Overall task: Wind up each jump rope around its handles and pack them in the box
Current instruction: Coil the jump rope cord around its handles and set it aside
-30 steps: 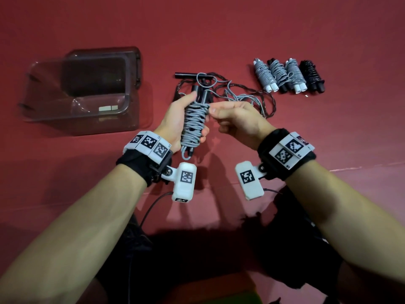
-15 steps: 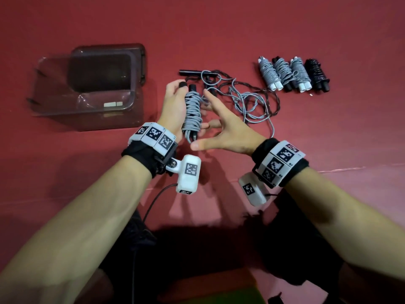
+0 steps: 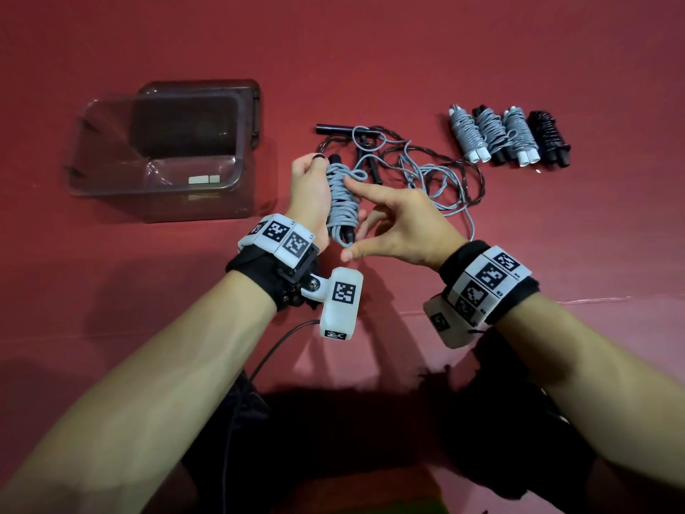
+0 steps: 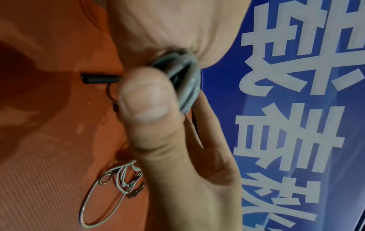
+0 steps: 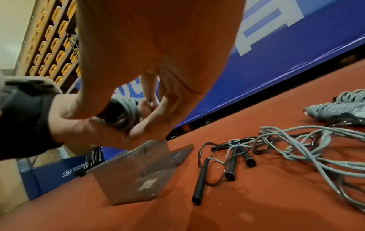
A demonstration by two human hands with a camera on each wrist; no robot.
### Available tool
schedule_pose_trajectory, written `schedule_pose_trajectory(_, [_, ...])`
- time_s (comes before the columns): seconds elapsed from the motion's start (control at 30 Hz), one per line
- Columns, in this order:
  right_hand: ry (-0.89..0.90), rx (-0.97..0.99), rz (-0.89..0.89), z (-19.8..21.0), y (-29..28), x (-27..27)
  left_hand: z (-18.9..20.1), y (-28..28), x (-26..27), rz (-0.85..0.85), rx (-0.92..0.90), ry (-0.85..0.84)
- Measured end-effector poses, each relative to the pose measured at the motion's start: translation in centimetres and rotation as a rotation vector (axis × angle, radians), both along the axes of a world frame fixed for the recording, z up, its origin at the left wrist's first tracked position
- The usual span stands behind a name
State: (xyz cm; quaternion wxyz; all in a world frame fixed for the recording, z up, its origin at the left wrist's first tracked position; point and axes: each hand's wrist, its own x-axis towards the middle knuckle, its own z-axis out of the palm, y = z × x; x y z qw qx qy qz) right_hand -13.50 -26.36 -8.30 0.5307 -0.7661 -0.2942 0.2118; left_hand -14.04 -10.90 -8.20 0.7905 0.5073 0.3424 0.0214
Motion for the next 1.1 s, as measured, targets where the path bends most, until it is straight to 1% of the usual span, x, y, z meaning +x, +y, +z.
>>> schedule_pose_trajectory(0.07, [-0.006,0.012,-0.020,-0.1,0.1,-0.2,0.0,0.1,0.1,-0.015,0.034,-0.022])
schedule_pose_trajectory(0.17, [0.066,0.073,-0.059,-0.2,0.5,-0.5,0.1,0.2,0.2,-0.005,0.074,-0.034])
schedule_pose_trajectory(0.27, [0.085,0.110,-0.070,-0.4,0.6,-0.6,0.3,0.3,0.3,0.010,0.101,-0.055])
schedule_pose_trajectory(0.43, [0.058,0.076,-0.064,-0.6,0.3,-0.6,0.4,0.3,0.0,0.024,0.125,-0.063])
schedule_pose_trajectory(0.57, [0.108,0.106,-0.075,-0.5,0.2,-0.8,0.8,0.2,-0.2,0.029,0.153,-0.060])
schedule_pose_trajectory(0.8, [0.102,0.082,-0.074,-0.5,-0.1,-0.8,1.0,-0.3,-0.3,0.061,0.112,-0.044])
schedule_pose_trajectory(0.87, [0.047,0.053,-0.068,-0.8,-0.3,-0.2,0.6,-0.1,0.4,0.090,0.036,0.016])
schedule_pose_trajectory(0.93, [-0.095,-0.020,-0.068,-1.0,-0.7,1.0,0.5,0.0,1.1,0.088,-0.123,0.104])
schedule_pose_trajectory(1.03, [-0.241,-0.060,-0.057,-0.8,-1.5,2.6,1.5,-0.6,1.5,-0.058,-0.266,0.135])
schedule_pose_trajectory(1.07, [-0.275,-0.057,-0.072,-0.7,-1.7,3.0,1.2,-0.6,1.8,-0.087,-0.290,0.140])
schedule_pose_trajectory(1.1, [-0.299,-0.057,-0.102,-0.6,-1.9,3.3,1.2,-0.9,2.0,-0.148,-0.270,0.142])
